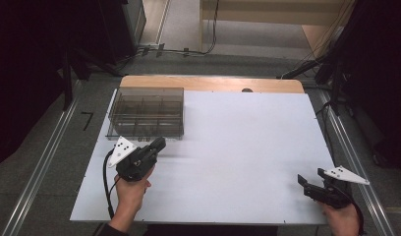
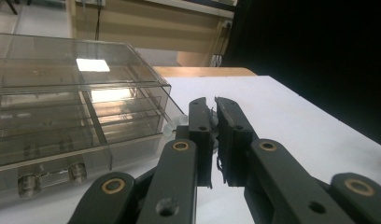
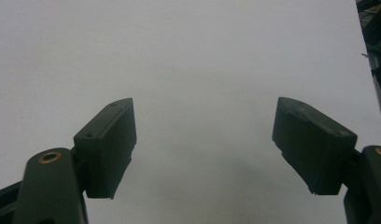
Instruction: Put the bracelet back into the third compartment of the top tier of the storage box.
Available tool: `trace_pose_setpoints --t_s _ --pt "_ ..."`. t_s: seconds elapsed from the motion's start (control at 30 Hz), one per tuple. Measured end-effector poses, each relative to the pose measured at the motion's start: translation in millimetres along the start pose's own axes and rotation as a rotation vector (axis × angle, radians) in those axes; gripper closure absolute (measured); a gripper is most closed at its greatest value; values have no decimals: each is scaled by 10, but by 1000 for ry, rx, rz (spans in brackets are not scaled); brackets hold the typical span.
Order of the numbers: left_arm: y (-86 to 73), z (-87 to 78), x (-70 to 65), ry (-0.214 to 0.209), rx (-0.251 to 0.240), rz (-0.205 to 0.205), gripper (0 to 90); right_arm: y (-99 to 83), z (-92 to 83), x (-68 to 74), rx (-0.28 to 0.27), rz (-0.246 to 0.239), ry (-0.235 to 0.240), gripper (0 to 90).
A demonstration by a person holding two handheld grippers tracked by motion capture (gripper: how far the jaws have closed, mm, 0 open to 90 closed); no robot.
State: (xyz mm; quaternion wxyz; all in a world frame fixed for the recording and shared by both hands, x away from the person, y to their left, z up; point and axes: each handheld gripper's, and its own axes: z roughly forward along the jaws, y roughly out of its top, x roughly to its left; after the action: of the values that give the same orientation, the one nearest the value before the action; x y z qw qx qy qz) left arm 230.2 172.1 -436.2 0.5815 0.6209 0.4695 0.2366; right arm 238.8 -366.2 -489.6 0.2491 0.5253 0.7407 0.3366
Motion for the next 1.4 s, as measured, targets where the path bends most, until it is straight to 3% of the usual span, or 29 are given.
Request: trace_pose_setpoints --t_s 0.8,1.3,1.4 --pt "103 130 103 25 -36 -12 849 -2 5 1 4 1 2 202" --pt "85 328 185 50 -17 -8 849 -4 10 3 7 0 1 202" --pt "80 393 215 43 9 -10 848 -4 8 3 7 0 1 202"
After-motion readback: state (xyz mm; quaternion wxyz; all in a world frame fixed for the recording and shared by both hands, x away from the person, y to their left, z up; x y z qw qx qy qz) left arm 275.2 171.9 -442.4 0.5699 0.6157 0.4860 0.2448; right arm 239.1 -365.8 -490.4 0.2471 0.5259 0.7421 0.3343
